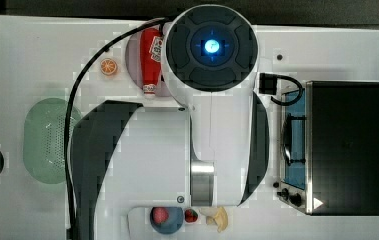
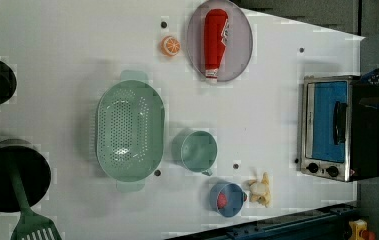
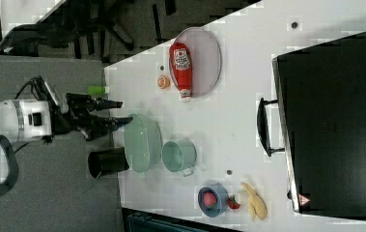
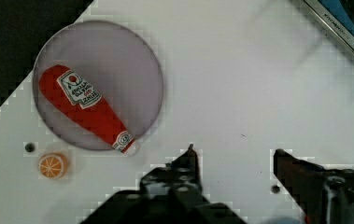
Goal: Flap open oven.
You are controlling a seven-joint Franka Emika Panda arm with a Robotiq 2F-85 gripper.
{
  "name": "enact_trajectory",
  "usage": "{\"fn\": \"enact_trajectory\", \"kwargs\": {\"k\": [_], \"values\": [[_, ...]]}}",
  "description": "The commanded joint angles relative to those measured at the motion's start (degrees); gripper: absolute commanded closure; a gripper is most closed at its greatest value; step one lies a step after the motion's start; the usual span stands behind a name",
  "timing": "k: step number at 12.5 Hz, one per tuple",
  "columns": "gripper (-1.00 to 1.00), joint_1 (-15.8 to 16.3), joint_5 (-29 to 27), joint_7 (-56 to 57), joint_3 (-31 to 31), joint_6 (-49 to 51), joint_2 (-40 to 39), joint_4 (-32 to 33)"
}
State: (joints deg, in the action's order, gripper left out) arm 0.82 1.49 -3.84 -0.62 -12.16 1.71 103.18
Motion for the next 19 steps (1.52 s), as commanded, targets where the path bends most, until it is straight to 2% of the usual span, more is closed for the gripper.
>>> {"fn": "enact_trajectory", "kwargs": {"k": [1, 3, 6, 7, 13, 14, 16, 19], "values": [[-0.59, -1.50, -0.99, -2.49, -1.31, 7.68, 20.93, 13.84], [-0.99, -1.50, -0.99, -2.49, -1.31, 7.67, 20.93, 13.83], [-1.00, -1.50, -0.99, -2.49, -1.31, 7.68, 20.93, 13.84], [-0.90, -1.50, -0.99, -2.49, -1.31, 7.68, 20.93, 13.83], [0.55, -2.26, -0.89, -2.48, -1.88, 7.68, 20.92, 14.36], [0.65, -2.40, -0.73, -2.37, -2.33, 7.52, 20.83, 14.62], [0.65, -2.69, -0.29, 0.52, -3.65, 6.44, 20.48, 15.76], [0.65, -3.46, 0.29, 12.05, -6.43, 4.27, 19.45, 17.86]]}}
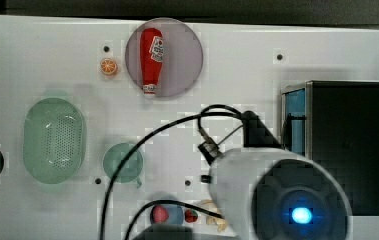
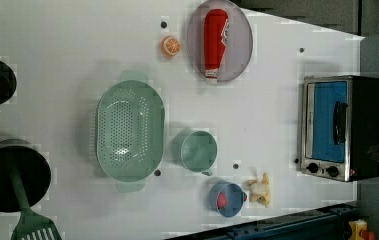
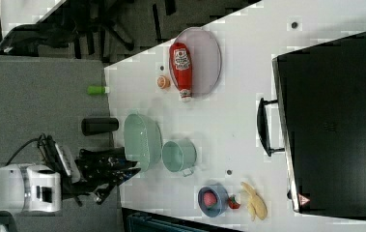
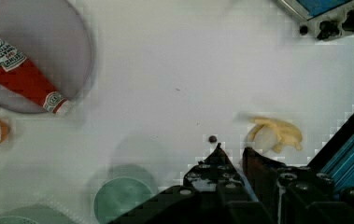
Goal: Flap open oven.
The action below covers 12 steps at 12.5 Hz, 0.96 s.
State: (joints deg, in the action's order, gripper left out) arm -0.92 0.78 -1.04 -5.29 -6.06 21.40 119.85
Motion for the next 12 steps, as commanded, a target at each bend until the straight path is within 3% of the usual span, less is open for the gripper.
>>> {"fn": "enact_trajectory", "kwargs": {"k": [1, 7, 12], "values": [[0.65, -2.09, 1.01, 14.08, -2.97, -2.60, -0.70, 1.88], [0.65, -4.34, 5.09, 45.67, -10.51, -13.76, -4.81, 5.08], [0.65, -5.04, 6.71, 61.08, -16.03, -25.84, -12.03, 6.58]]}}
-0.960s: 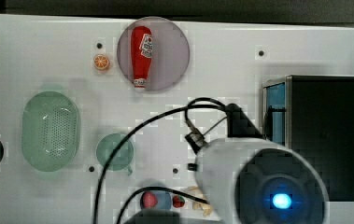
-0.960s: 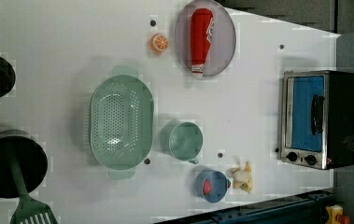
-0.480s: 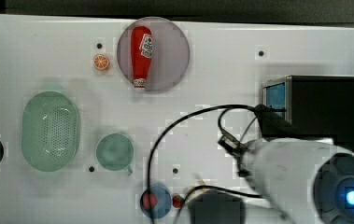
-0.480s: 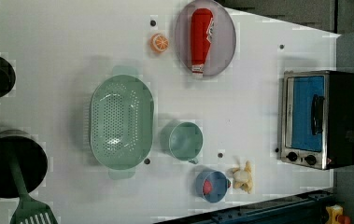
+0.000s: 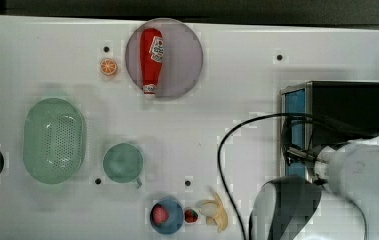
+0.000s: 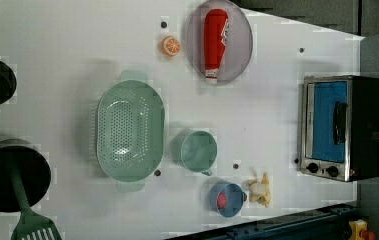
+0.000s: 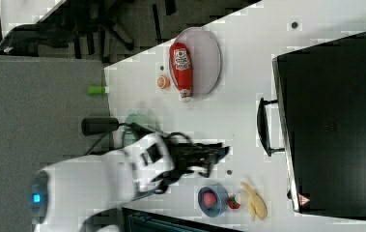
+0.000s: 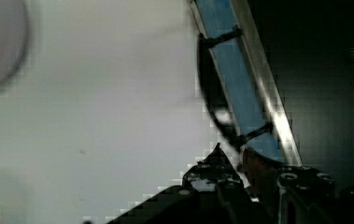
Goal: Flap open oven.
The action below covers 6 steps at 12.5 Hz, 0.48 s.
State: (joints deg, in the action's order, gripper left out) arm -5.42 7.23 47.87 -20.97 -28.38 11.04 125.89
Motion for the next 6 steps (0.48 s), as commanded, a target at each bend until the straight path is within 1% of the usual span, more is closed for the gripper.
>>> {"fn": "enact_trajectory", "kwargs": {"k": [1, 3, 6], "values": [[0.65, -0.56, 0.25, 15.67, -1.22, -6.12, -3.34, 0.62], [0.65, -0.62, 0.23, 19.64, -2.55, -10.49, -6.67, 0.70], [0.65, -0.61, 0.11, 19.73, -3.26, -14.10, -11.30, 0.80]]}}
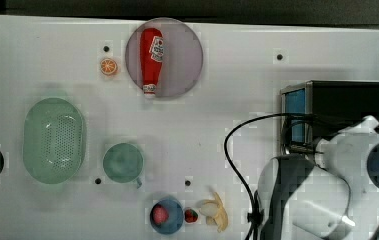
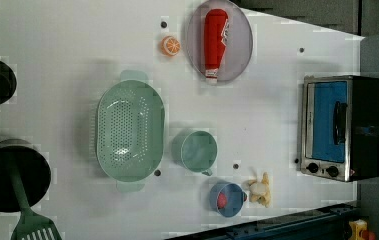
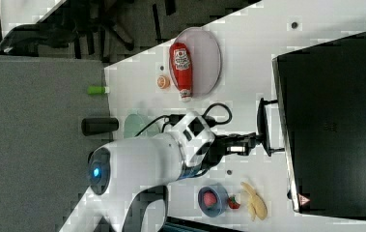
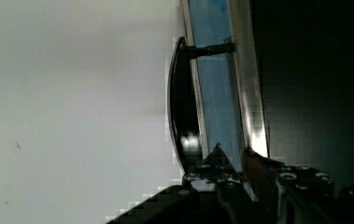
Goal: Flap open oven.
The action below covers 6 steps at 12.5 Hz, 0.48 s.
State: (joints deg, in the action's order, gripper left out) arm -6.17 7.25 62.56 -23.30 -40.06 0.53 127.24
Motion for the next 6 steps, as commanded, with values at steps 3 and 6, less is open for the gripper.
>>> {"fn": "enact_trajectory", "kwargs": {"k": [3, 6], "values": [[0.65, 0.24, -0.27, 5.05, -0.80, -5.84, -4.11, 0.10], [0.65, 0.26, -0.40, 4.97, -0.28, -7.32, -6.20, 0.33]]}}
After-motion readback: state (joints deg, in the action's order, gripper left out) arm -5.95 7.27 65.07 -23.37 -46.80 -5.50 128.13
